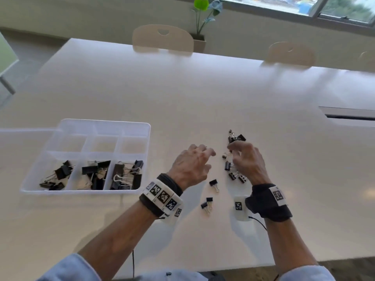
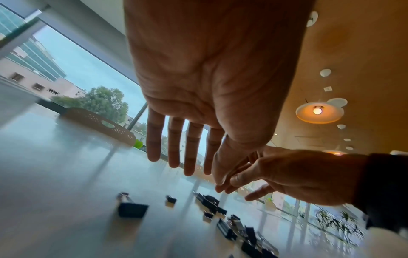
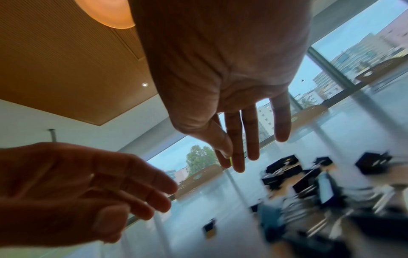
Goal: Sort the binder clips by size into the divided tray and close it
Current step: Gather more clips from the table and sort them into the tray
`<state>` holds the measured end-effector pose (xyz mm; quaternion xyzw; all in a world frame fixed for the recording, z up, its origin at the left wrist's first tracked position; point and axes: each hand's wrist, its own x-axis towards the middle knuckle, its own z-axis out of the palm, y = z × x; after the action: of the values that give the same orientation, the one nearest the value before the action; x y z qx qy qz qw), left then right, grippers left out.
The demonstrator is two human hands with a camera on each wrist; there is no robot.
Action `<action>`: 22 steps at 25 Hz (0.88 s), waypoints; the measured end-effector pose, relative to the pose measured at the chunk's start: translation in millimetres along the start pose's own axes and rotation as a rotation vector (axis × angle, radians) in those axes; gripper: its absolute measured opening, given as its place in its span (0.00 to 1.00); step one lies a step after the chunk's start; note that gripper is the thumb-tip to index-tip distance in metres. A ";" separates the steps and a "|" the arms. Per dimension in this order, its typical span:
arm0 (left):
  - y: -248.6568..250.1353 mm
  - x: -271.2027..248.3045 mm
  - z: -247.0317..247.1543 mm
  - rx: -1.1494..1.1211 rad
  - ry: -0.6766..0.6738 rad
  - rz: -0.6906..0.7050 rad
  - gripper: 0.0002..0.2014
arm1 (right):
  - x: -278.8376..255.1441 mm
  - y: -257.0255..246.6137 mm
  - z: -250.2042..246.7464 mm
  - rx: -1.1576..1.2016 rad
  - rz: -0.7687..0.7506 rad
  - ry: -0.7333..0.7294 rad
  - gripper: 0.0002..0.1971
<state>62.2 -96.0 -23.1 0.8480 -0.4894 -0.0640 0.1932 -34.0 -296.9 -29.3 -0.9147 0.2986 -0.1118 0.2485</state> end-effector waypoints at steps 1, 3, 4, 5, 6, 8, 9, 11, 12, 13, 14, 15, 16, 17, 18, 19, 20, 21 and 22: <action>8.7 11.0 8.6 0.006 -0.026 0.031 0.22 | 8.1 13.5 -7.5 -0.017 0.021 0.001 0.15; 22.6 29.7 23.0 0.018 -0.079 0.070 0.22 | 25.8 32.5 -19.0 -0.053 0.021 -0.019 0.17; 28.8 38.3 29.1 0.031 -0.102 0.082 0.22 | 36.0 38.8 -23.3 -0.072 0.005 -0.035 0.17; 32.6 43.9 34.4 0.043 -0.119 0.089 0.22 | 45.1 41.0 -25.2 -0.094 -0.019 -0.055 0.18; 36.3 49.2 39.5 0.054 -0.131 0.092 0.23 | 54.7 42.4 -25.8 -0.117 -0.046 -0.077 0.18; 39.2 55.0 48.4 0.069 -0.154 0.087 0.23 | 70.2 42.1 -21.3 -0.172 -0.115 -0.134 0.21; 38.8 56.1 51.9 0.081 -0.161 0.081 0.22 | 76.0 41.1 -17.8 -0.205 -0.139 -0.164 0.23; 37.4 55.8 57.2 0.102 -0.158 0.072 0.21 | 85.0 40.4 -11.4 -0.273 -0.159 -0.202 0.23; 36.7 55.2 59.2 0.110 -0.147 0.071 0.20 | 88.2 41.0 -8.2 -0.287 -0.156 -0.204 0.22; 36.7 54.9 60.9 0.116 -0.136 0.070 0.20 | 90.3 42.3 -5.9 -0.278 -0.148 -0.200 0.20; 36.1 54.9 62.2 0.124 -0.127 0.067 0.19 | 92.1 43.5 -3.0 -0.248 -0.140 -0.191 0.18; 36.8 55.0 62.2 0.129 -0.119 0.066 0.19 | 92.1 44.9 -2.3 -0.219 -0.133 -0.177 0.15; 36.3 55.5 62.5 0.132 -0.110 0.062 0.18 | 92.8 45.7 -0.6 -0.199 -0.129 -0.169 0.13; 36.2 55.8 62.3 0.128 -0.103 0.059 0.17 | 93.0 46.5 0.4 -0.191 -0.125 -0.161 0.11; 35.9 56.0 61.9 0.116 -0.097 0.060 0.15 | 93.0 47.1 0.7 -0.191 -0.118 -0.156 0.10; 35.5 56.0 61.4 0.102 -0.095 0.064 0.13 | 92.6 47.9 0.9 -0.192 -0.108 -0.151 0.10; 34.9 55.4 60.6 0.088 -0.094 0.068 0.11 | 91.1 48.1 0.5 -0.193 -0.100 -0.144 0.10; 34.0 54.5 58.8 0.079 -0.095 0.068 0.11 | 89.4 47.5 -0.5 -0.187 -0.095 -0.131 0.11; 33.4 53.6 56.9 0.069 -0.093 0.064 0.11 | 87.3 47.3 -2.3 -0.173 -0.091 -0.114 0.12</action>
<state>45.8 -171.7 -58.0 0.8343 -0.5265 -0.0800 0.1429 11.6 -383.4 -47.0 -0.9502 0.2505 -0.0444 0.1797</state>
